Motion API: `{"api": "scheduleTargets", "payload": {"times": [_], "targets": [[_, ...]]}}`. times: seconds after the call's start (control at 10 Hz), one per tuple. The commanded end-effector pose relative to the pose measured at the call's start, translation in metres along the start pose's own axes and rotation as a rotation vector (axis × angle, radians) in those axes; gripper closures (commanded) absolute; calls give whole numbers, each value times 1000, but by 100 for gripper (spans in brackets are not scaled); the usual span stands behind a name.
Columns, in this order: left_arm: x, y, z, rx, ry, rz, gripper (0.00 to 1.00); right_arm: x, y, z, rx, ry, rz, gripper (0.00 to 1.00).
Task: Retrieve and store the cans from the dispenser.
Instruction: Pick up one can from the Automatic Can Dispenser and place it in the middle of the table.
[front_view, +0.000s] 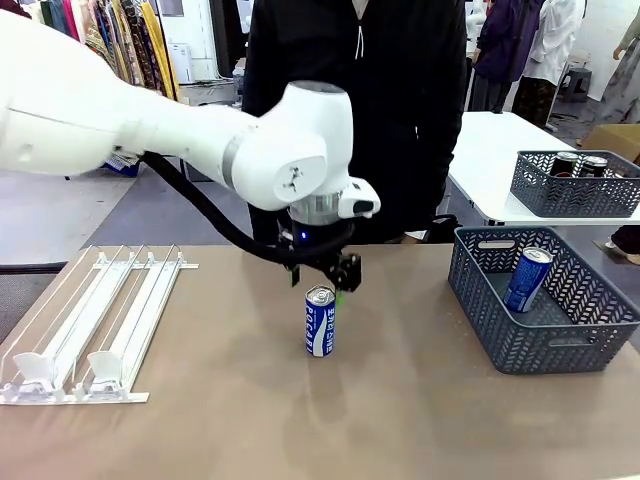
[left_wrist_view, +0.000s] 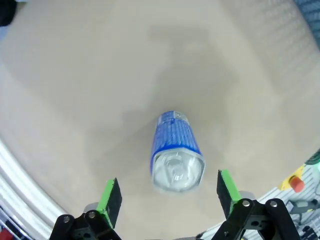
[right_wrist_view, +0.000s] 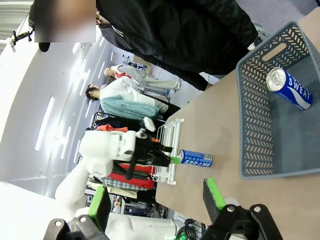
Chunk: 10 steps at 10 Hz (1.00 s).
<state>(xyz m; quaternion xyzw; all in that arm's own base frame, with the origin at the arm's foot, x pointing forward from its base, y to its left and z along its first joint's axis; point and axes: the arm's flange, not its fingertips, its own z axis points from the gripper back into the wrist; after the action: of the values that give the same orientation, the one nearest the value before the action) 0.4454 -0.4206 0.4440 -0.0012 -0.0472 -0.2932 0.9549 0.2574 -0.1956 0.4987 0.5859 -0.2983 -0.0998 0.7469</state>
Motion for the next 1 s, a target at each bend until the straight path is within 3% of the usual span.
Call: {"api": "scheduleTargets", "payload": {"times": [0.0,0.2,0.4,0.5,0.7,0.9], "targets": [[-39,28,60,-35,-47,-20,0,3,1,-2,32,-19,26,0],[-83,92,119,-110,-101,-5,0,3,1,-2,32,-19,26,0],[-135,191,149,-295,-117,92,0,3,1,-2,32,-19,26,0],[-181,249,156,-431,-144,128,0,3,1,-2,32,-19,26,0],[-273,351,146,-701,-247,245,0,3,1,-2,32,-19,26,0],[-364,430,104,-976,-444,420,0,3,1,-2,32,-19,26,0]]}}
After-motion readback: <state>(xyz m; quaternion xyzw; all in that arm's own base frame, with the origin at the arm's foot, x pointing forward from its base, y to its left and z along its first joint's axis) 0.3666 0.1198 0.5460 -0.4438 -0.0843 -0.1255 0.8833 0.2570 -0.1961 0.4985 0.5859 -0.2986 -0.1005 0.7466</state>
